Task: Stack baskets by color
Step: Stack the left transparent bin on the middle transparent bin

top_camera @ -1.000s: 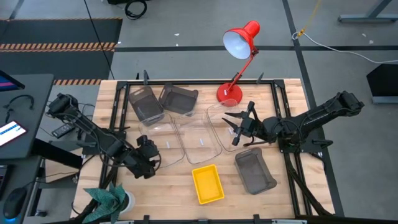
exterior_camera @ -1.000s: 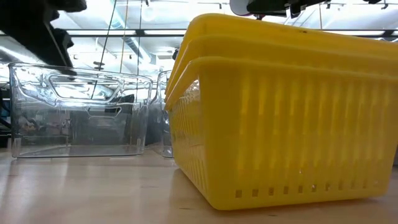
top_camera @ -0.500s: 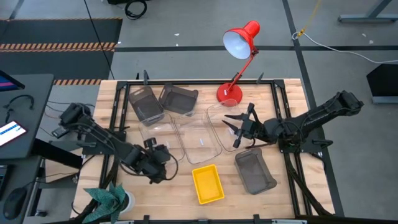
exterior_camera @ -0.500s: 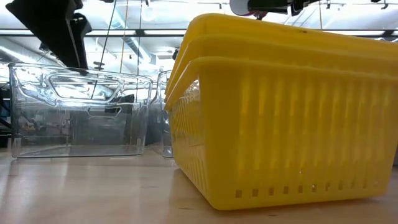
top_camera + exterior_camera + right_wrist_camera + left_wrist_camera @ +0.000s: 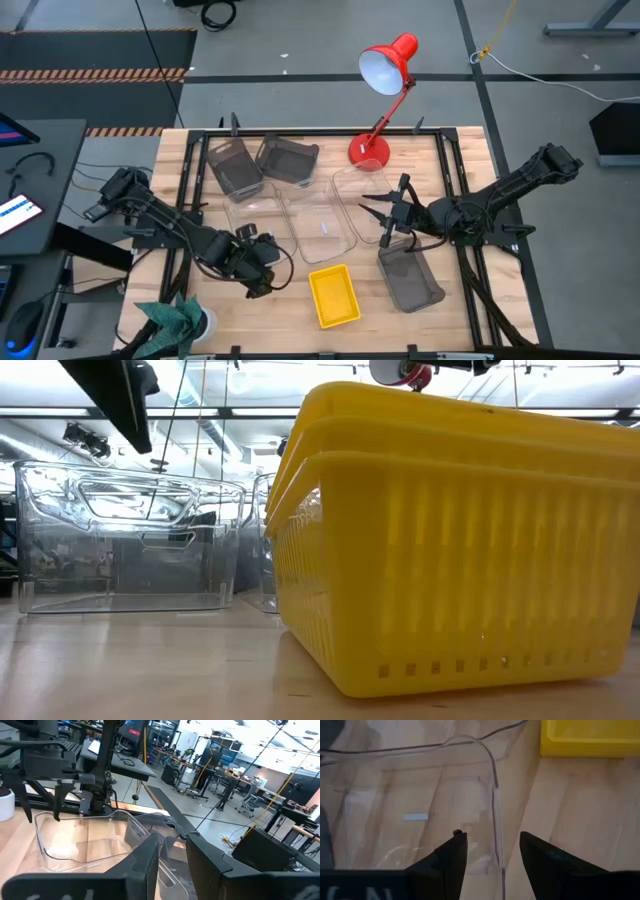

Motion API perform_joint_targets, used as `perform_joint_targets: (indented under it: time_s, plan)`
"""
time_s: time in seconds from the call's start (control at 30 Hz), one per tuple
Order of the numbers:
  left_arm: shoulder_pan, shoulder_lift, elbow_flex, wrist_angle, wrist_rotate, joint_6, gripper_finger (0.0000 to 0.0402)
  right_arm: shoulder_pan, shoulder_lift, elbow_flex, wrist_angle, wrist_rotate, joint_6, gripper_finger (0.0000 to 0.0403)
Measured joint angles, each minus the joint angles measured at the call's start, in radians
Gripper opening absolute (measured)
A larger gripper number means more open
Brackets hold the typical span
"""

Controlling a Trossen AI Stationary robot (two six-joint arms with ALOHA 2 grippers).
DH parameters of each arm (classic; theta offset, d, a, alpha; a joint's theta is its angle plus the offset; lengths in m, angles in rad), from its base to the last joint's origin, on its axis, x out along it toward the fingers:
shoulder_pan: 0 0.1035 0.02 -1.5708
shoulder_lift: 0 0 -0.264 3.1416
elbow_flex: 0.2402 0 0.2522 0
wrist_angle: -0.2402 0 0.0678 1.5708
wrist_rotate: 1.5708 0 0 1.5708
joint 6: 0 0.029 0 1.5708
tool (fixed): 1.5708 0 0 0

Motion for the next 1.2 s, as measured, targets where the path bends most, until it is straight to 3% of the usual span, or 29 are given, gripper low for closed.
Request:
perform_joint_targets:
  time_s: [0.23, 0.6, 0.83, 1.07, 1.2]
  plan:
    - [0.004, 0.066, 0.0, 0.016, 0.011, -0.022, 0.0187, 0.019, 0.0, 0.0, 0.002, 0.0, 0.013, 0.0105]
    - [0.048, 0.211, -0.001, 0.024, 0.133, 0.026, 0.0174, 0.038, 0.0, 0.0, 0.008, -0.001, 0.02, 0.0105]
    - [0.086, 0.237, -0.002, 0.028, 0.145, 0.06, 0.0119, 0.051, 0.024, 0.0, -0.014, -0.035, 0.095, 0.0105]
    - [0.099, 0.236, -0.002, 0.023, 0.171, 0.065, 0.0018, 0.119, 0.025, 0.0, -0.042, 0.017, 0.107, 0.0105]
    - [0.085, 0.236, -0.001, 0.018, 0.2, 0.032, 0.0012, 0.173, 0.024, 0.0, -0.046, 0.078, 0.105, 0.0105]
